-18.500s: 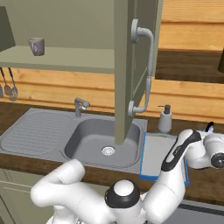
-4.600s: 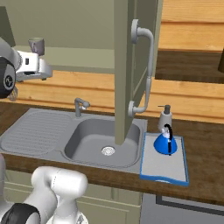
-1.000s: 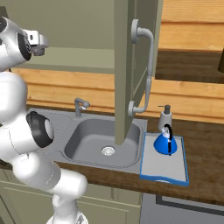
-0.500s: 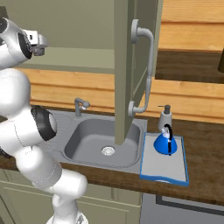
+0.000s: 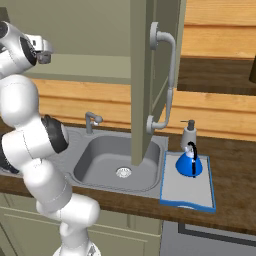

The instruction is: Pick the kettle from the counter and place it on the tray. Then pick the mug from the cabinet and place it on the tray. Then close the cabinet doors.

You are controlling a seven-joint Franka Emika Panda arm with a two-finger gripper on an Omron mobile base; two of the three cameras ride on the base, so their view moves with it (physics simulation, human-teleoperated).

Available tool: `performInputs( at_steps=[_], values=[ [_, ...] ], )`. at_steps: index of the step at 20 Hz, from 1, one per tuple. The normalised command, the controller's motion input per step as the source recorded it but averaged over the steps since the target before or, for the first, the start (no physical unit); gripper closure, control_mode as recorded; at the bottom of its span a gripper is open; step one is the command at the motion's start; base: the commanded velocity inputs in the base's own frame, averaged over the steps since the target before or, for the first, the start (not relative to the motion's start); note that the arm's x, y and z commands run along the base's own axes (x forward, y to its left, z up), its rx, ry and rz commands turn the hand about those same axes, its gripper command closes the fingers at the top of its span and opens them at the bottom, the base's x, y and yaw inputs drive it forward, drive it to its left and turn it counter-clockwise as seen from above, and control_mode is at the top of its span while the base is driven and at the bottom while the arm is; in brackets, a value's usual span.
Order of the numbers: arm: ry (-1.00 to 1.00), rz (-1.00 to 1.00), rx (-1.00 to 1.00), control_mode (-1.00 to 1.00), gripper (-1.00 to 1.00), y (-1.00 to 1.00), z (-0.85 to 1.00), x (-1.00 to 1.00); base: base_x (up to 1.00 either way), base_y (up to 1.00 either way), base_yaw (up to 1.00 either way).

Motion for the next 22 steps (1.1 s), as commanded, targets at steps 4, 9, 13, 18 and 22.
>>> performInputs(
  at_steps=[4, 9, 13, 18, 22],
  values=[
    [0.0, 0.0, 0.0, -1.0, -1.0, 0.11, -0.05, 0.1, 0.0, 0.0, 0.0],
    [0.0, 0.0, 0.0, -1.0, -1.0, 0.1, -0.05, 0.07, 0.0, 0.0, 0.0],
    [0.0, 0.0, 0.0, -1.0, -1.0, 0.07, -0.06, 0.12, 0.0, 0.0, 0.0],
    [0.0, -0.01, 0.0, -1.0, -1.0, 0.01, -0.02, 0.11, 0.0, 0.0, 0.0],
    [0.0, -0.02, 0.0, -1.0, -1.0, 0.02, 0.0, 0.03, 0.0, 0.0, 0.0]
  ],
)
